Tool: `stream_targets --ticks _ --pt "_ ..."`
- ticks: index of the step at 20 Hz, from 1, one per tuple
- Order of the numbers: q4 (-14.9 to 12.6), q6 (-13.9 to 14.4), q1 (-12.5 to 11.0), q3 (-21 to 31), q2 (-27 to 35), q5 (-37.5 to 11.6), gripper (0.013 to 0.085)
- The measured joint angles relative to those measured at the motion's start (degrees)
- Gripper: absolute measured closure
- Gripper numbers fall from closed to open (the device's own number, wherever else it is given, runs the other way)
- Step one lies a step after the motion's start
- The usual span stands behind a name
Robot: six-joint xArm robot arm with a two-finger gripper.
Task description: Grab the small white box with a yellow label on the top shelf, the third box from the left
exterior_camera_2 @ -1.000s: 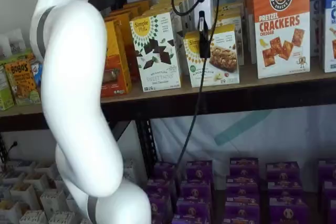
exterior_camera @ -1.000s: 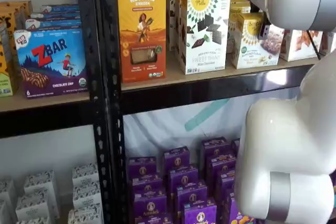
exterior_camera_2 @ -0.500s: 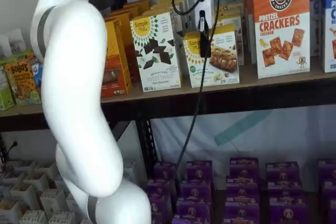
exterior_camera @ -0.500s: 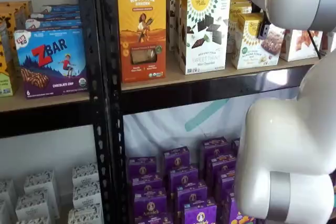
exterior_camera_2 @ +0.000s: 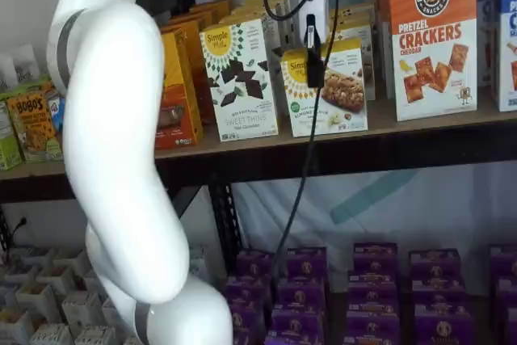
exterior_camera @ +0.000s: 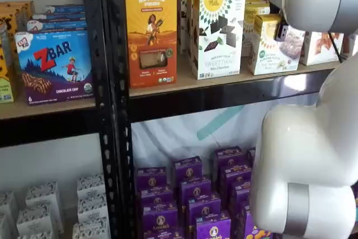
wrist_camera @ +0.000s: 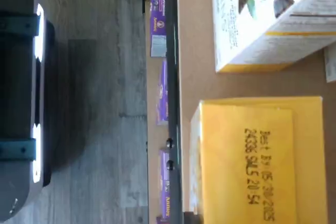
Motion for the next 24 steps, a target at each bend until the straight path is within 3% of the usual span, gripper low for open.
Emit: stream_targets --ticks 6,12,24 --pt "0.61 -0.17 -0.61 1.47 -3.2 2.64 0.061" --pt "-0.25 -0.24 -0.58 7.53 -10.34 2.06 0.061" --pt "-4.7 2.89 3.27 18.65 -22.22 4.76 0.061"
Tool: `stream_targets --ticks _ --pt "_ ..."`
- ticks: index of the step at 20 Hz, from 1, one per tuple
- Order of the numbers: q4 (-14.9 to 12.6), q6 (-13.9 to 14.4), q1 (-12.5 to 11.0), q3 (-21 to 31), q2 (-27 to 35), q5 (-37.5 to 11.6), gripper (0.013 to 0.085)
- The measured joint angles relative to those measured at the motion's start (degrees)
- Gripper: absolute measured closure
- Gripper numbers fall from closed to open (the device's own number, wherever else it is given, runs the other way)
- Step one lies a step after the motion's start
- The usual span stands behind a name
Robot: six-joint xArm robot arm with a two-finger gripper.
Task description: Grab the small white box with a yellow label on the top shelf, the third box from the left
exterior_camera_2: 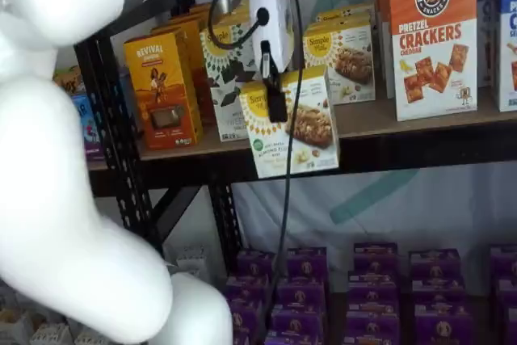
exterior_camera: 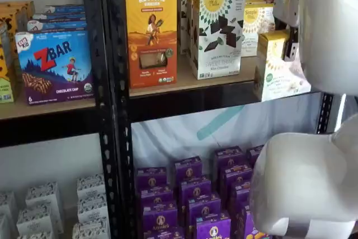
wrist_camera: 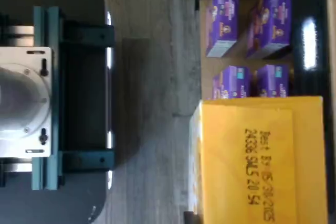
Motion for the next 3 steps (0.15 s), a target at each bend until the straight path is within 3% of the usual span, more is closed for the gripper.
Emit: stream_targets --ticks 3 --pt "-0.33 0.68 0.73 2.63 -2.6 0.19 0.061"
